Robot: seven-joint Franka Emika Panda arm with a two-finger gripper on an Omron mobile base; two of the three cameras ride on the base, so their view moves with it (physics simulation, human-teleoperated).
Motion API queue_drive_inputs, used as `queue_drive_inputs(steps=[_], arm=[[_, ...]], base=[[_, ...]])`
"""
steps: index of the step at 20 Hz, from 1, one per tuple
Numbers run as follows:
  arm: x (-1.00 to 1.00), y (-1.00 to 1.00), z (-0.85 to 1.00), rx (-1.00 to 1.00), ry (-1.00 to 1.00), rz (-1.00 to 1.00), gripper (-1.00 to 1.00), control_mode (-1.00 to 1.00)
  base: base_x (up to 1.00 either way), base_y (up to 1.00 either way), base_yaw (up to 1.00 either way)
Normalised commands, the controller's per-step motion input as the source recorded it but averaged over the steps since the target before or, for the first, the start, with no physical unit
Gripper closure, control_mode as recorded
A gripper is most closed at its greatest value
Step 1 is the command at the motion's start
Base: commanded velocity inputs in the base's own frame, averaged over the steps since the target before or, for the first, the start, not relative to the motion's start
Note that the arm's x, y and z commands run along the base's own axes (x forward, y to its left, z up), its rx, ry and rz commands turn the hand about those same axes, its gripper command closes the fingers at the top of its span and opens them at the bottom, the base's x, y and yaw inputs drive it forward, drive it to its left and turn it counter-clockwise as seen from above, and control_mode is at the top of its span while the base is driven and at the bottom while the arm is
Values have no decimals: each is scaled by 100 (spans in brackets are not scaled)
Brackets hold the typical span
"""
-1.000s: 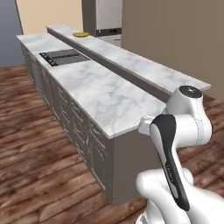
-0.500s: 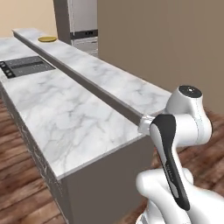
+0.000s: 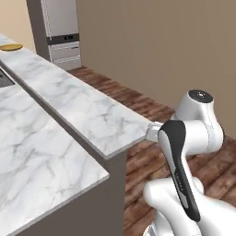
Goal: Take the fork and place it on the left side of the plate. Then take the spoon and place it on the right side of the plate. Make sure they're directly next to the plate.
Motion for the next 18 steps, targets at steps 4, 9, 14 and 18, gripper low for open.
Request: queue_drive_inputs(steps=[4, 9, 14, 18], arm=[[0, 0, 0, 0, 0, 0, 100, 100], [0, 0, 0, 0, 0, 0, 100, 100], [0, 0, 0, 0, 0, 0, 100, 100], [0, 0, 0, 0, 0, 0, 100, 100]], base=[[98, -64, -1], [100, -58, 0], [100, -64, 1], [100, -64, 2]])
